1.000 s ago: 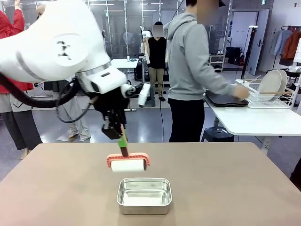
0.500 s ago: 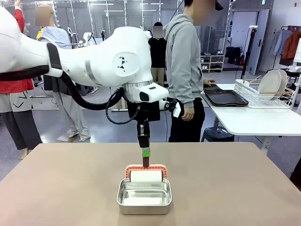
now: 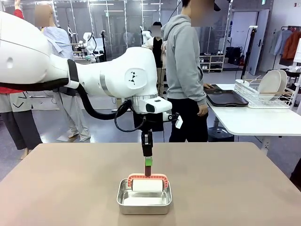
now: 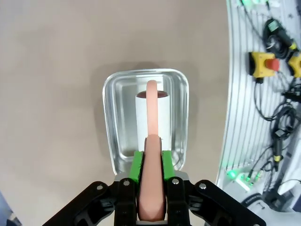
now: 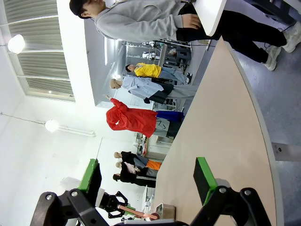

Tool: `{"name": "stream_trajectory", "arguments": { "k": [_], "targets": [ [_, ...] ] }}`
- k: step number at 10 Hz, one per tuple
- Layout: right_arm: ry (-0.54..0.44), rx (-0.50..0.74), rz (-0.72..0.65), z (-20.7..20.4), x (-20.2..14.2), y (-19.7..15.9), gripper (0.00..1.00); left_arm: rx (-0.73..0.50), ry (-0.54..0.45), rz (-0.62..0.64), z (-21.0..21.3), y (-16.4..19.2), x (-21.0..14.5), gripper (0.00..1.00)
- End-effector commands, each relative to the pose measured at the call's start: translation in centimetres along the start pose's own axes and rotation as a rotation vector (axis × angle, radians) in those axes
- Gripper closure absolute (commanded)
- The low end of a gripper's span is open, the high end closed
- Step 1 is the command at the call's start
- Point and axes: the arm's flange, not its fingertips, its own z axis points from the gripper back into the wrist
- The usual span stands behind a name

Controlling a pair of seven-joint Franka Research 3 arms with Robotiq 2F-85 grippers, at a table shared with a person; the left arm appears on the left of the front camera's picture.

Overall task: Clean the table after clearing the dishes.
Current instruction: Place the Lint Roller back on top of the Airtight Container.

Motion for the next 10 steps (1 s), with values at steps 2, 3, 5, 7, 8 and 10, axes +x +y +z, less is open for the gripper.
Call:
{"name": "stream_trajectory", "arguments": {
  "k": [2, 3, 5, 7, 8, 10],
  "targets": [
    [0.011, -0.002, 0.007, 0.1, -1.1, 0.5, 0.0, 0.022, 0.035, -0.002, -1.8, 1.9, -0.2, 0.8],
    [0.011, -0.002, 0.007, 0.1, -1.1, 0.5, 0.0, 0.018, 0.032, -0.004, -2.7, 2.7, -0.2, 0.8],
    [0.011, -0.002, 0.007, 0.1, -1.1, 0.5, 0.0, 0.031, 0.041, -0.005, -3.8, 4.2, -0.3, 0.8],
    [0.011, -0.002, 0.007, 0.1, -1.1, 0.5, 0.0, 0.02, 0.022, 0.003, -4.4, 5.2, -0.4, 0.8],
    [0.011, -0.002, 0.007, 0.1, -1.1, 0.5, 0.0, 0.009, 0.012, 0.0, -4.8, 5.5, -0.4, 0.8],
    [0.011, -0.002, 0.007, 0.1, -1.1, 0.5, 0.0, -0.006, -0.002, 0.004, -5.1, 6.0, -0.6, 0.63]
  ]
}}
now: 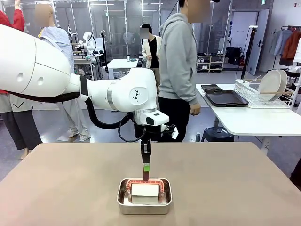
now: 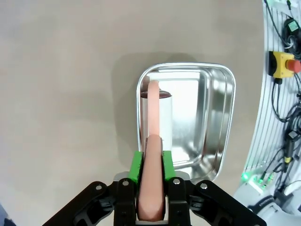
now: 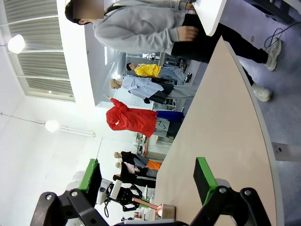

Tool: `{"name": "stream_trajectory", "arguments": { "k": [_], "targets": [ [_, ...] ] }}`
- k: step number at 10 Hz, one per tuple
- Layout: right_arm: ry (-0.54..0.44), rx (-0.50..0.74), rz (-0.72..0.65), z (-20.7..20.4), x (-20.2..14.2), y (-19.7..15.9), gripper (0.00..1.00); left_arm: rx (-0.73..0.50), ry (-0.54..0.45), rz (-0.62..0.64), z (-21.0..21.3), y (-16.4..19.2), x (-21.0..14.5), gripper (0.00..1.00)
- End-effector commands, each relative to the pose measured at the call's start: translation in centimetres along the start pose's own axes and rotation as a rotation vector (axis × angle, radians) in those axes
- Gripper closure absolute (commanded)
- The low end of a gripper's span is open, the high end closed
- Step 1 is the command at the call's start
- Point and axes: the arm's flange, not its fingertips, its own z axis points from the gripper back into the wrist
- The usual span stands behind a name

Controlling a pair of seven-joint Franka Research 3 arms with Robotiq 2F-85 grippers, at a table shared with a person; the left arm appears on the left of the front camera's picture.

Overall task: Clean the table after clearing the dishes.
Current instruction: Place the Lint Roller back on top of the Airtight Container.

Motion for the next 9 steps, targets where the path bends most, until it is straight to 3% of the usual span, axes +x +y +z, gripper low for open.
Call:
{"name": "stream_trajectory", "arguments": {
  "k": [1, 3, 4, 9],
  "targets": [
    [0.011, -0.002, 0.007, 0.1, -1.1, 0.5, 0.0, 0.006, -0.028, -0.019, -0.3, 0.7, 0.1, 0.45],
    [0.011, -0.002, 0.007, 0.1, -1.1, 0.5, 0.0, 0.009, -0.033, -0.024, 0.0, 0.5, 0.0, 0.09],
    [0.011, -0.002, 0.007, 0.1, -1.1, 0.5, 0.0, 0.009, -0.035, -0.023, 0.2, 0.5, 0.0, 0.0],
    [0.011, -0.002, 0.007, 0.1, -1.1, 0.5, 0.0, 0.012, -0.029, -0.005, 0.7, 0.2, -0.8, 0.0]
  ]
}}
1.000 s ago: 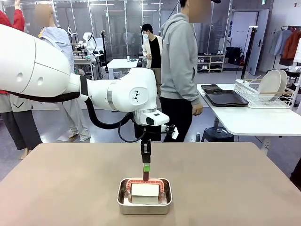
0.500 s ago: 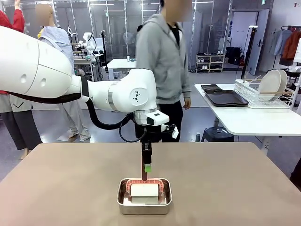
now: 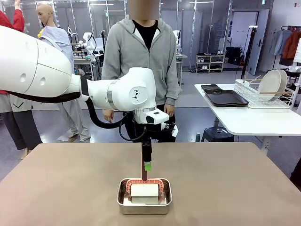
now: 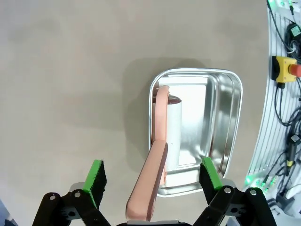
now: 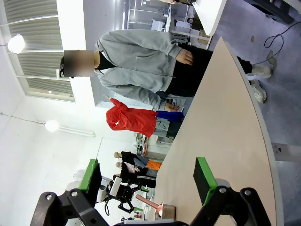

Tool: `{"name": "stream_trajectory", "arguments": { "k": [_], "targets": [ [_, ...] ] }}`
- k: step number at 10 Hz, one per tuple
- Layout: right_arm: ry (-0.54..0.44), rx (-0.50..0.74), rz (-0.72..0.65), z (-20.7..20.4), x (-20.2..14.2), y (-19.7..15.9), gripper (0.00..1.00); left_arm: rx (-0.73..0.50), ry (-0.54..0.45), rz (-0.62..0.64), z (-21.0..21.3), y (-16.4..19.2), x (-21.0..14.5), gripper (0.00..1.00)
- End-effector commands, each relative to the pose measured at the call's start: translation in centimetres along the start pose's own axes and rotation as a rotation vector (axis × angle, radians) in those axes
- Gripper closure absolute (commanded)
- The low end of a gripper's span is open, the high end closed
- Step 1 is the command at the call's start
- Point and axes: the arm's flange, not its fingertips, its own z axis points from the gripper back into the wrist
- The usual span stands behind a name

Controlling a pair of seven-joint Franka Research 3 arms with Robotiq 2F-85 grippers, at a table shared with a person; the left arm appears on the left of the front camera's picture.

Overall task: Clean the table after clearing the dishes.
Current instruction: Place the Lint Roller back on top of the Airtight Container.

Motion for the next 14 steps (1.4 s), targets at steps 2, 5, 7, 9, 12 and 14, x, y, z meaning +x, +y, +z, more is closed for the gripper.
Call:
{"name": "stream_trajectory", "arguments": {
  "k": [2, 5, 7, 9, 12, 14],
  "targets": [
    [0.011, -0.002, 0.007, 0.1, -1.1, 0.5, 0.0, 0.0, 0.0, 0.0, 0.0, 0.0, 0.0, 0.0],
    [0.011, -0.002, 0.007, 0.1, -1.1, 0.5, 0.0, 0.0, 0.0, 0.0, 0.0, 0.0, 0.0, 0.0],
    [0.011, -0.002, 0.007, 0.1, -1.1, 0.5, 0.0, 0.0, 0.0, 0.0, 0.0, 0.0, 0.0, 0.0],
    [0.011, -0.002, 0.007, 0.1, -1.1, 0.5, 0.0, 0.0, 0.0, 0.0, 0.0, 0.0, 0.0, 0.0],
    [0.011, -0.002, 0.007, 0.1, -1.1, 0.5, 0.0, -0.003, 0.001, 0.0, -0.2, 0.1, 0.0, 0.0],
    [0.011, -0.002, 0.007, 0.1, -1.1, 0.5, 0.0, -0.216, -0.185, 0.093, 2.9, 2.3, -3.8, 0.0]
  ]
}}
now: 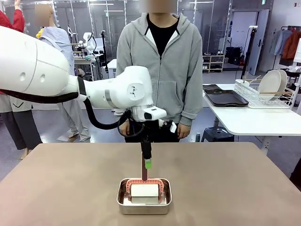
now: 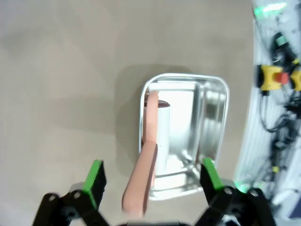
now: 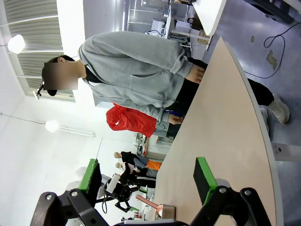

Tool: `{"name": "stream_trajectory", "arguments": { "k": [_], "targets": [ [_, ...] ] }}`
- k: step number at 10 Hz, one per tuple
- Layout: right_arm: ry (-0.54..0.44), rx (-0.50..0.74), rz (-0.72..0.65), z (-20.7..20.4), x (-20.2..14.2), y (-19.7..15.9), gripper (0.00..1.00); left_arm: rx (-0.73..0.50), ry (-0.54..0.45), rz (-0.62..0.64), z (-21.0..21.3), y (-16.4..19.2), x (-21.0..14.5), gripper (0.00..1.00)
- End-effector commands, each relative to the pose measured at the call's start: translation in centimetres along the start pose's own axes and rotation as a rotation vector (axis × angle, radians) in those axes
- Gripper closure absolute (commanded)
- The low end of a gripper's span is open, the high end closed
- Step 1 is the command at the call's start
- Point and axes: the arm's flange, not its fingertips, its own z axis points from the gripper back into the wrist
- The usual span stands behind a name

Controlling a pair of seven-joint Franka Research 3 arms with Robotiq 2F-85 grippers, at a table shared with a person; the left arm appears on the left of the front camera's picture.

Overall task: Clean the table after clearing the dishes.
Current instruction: Place the Lint Roller back on top of the Airtight Container.

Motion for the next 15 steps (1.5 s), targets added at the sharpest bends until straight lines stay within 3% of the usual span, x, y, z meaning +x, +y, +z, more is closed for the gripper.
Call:
{"name": "stream_trajectory", "arguments": {
  "k": [1, 4, 6, 8, 12, 15],
  "targets": [
    [0.011, -0.002, 0.007, 0.1, -1.1, 0.5, 0.0, -0.237, -0.209, 0.054, 4.2, 1.4, -5.1, 0.0],
    [0.011, -0.002, 0.007, 0.1, -1.1, 0.5, 0.0, -0.34, -0.55, 0.202, 9.0, 2.4, -17.1, 0.0],
    [0.011, -0.002, 0.007, 0.1, -1.1, 0.5, 0.0, -0.44, -0.788, 0.259, 9.4, 2.6, -26.4, 0.0],
    [0.011, -0.002, 0.007, 0.1, -1.1, 0.5, 0.0, -0.423, -1.064, 0.38, 8.0, 1.5, -38.2, 0.0],
    [0.011, -0.002, 0.007, 0.1, -1.1, 0.5, 0.0, -0.309, -1.389, 0.774, 5.0, -2.4, -58.8, 0.0],
    [0.011, -0.002, 0.007, 0.1, -1.1, 0.5, 0.0, -0.305, -1.534, 0.977, 2.5, -5.2, -68.7, 0.0]
  ]
}}
